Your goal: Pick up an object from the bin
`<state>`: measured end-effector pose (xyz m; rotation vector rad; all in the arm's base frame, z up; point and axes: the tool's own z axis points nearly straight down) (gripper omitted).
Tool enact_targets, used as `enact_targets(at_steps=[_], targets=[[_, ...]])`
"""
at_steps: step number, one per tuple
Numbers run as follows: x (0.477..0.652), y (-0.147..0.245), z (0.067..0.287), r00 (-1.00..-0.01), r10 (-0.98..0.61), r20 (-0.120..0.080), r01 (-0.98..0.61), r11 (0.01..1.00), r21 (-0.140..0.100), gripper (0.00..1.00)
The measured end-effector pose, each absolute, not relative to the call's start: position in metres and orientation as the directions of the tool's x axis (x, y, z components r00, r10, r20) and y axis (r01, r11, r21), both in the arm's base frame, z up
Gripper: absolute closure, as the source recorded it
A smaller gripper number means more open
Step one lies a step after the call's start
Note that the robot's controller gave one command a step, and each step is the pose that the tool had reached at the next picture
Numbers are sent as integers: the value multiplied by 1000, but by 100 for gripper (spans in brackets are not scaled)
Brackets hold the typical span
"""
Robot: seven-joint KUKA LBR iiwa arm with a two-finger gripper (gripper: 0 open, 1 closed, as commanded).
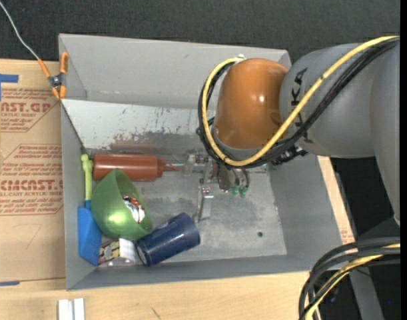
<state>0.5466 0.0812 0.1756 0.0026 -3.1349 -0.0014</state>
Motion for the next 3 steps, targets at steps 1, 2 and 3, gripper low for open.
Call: enact_targets(at_steps=[1, 2, 3], targets=[[548, 81, 180, -1000, -1, -1, -1, 1000, 1, 0], [536, 106, 108, -998, -68, -2, -68, 998, 1, 0], [492, 185, 86, -979, -203, -7, -203, 979, 2, 0]])
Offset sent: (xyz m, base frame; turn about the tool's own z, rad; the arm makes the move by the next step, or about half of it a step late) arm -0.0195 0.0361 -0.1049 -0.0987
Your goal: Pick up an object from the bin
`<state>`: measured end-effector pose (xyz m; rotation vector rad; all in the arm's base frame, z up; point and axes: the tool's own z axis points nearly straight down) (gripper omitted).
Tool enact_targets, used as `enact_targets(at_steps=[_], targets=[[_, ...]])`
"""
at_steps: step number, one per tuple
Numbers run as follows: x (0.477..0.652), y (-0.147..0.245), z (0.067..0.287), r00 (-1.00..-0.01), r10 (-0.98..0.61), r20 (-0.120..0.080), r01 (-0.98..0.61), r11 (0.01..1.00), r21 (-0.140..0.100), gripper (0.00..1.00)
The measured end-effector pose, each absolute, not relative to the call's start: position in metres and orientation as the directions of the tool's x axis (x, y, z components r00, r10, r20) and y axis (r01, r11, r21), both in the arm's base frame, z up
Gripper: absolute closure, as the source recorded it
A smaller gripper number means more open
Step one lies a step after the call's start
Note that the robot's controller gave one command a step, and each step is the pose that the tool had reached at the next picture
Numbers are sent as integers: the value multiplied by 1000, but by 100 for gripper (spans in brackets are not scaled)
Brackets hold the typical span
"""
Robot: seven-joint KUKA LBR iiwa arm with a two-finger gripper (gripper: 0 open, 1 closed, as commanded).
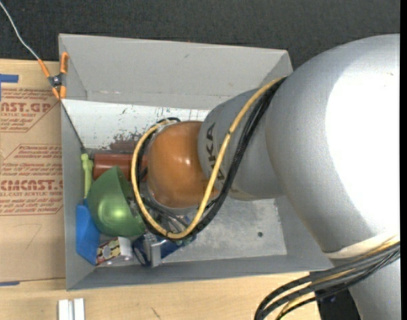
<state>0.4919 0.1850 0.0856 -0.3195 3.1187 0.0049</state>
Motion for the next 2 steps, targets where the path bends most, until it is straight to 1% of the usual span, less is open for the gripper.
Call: enact_targets(at_steps=[1, 2], targets=[[491, 178, 82, -858, -514, -16, -514, 858, 6, 100], [491, 178, 82, -858, -514, -16, -514, 858, 6, 100]])
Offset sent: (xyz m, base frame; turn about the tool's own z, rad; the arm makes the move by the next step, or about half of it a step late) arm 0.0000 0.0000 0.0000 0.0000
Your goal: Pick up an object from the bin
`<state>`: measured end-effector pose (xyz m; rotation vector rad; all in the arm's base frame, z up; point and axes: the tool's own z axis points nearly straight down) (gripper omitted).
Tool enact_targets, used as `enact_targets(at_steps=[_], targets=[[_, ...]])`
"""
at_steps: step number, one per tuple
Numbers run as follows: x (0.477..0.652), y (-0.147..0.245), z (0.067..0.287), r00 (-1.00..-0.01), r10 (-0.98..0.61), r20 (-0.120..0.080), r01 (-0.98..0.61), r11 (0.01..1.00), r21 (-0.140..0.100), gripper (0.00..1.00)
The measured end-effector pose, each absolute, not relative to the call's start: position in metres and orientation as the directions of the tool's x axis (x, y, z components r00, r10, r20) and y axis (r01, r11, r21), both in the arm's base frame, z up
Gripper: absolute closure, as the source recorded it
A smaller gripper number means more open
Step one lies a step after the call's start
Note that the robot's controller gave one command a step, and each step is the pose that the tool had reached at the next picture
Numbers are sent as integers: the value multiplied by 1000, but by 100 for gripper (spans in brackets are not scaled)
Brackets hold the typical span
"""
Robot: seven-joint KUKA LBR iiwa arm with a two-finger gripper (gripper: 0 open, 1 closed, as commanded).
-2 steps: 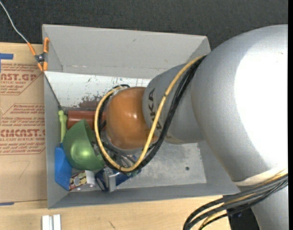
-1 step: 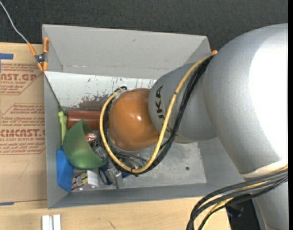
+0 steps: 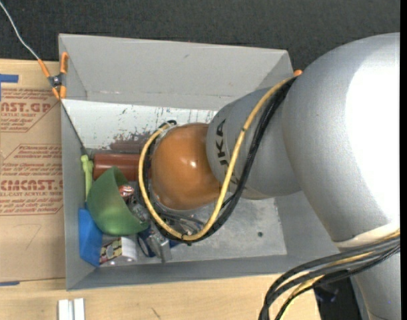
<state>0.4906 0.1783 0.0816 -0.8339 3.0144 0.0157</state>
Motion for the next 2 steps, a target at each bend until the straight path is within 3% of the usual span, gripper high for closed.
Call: enact_targets(at_steps=[1, 2], targets=[[486, 180, 155, -867, -498, -10, -498, 867, 5, 100], [496, 181, 196, -883, -468, -18, -469, 883, 5, 100]])
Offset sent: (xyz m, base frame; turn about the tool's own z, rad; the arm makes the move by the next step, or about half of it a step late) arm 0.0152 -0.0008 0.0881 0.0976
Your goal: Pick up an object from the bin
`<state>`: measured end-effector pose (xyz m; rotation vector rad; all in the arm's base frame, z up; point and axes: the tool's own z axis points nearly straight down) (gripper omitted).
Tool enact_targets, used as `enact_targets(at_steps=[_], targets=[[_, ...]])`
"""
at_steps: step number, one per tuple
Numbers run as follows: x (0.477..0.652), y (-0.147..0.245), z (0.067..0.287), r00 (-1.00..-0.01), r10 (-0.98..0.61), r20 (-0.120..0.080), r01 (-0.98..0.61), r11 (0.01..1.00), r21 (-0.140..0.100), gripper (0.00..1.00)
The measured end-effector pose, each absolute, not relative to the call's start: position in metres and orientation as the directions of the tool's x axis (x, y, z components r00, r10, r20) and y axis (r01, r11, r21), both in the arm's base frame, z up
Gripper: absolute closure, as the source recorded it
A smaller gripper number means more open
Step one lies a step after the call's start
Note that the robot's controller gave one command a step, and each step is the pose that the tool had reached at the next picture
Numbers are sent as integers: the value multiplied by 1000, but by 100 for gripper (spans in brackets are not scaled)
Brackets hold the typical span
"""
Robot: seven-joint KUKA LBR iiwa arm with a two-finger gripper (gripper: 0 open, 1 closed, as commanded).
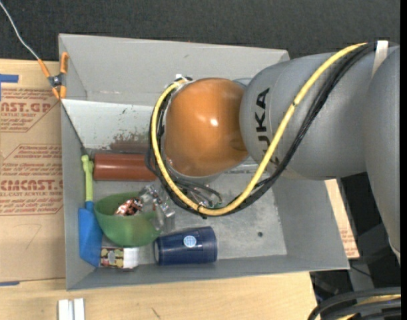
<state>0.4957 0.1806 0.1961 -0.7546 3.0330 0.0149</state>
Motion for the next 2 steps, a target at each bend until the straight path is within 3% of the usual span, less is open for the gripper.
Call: enact_targets(at_steps=[1, 2], targets=[[492, 185, 259, -888, -459, -17, -459, 888, 4, 100], [511, 206, 213, -867, -498, -17, -498, 867, 6, 100]])
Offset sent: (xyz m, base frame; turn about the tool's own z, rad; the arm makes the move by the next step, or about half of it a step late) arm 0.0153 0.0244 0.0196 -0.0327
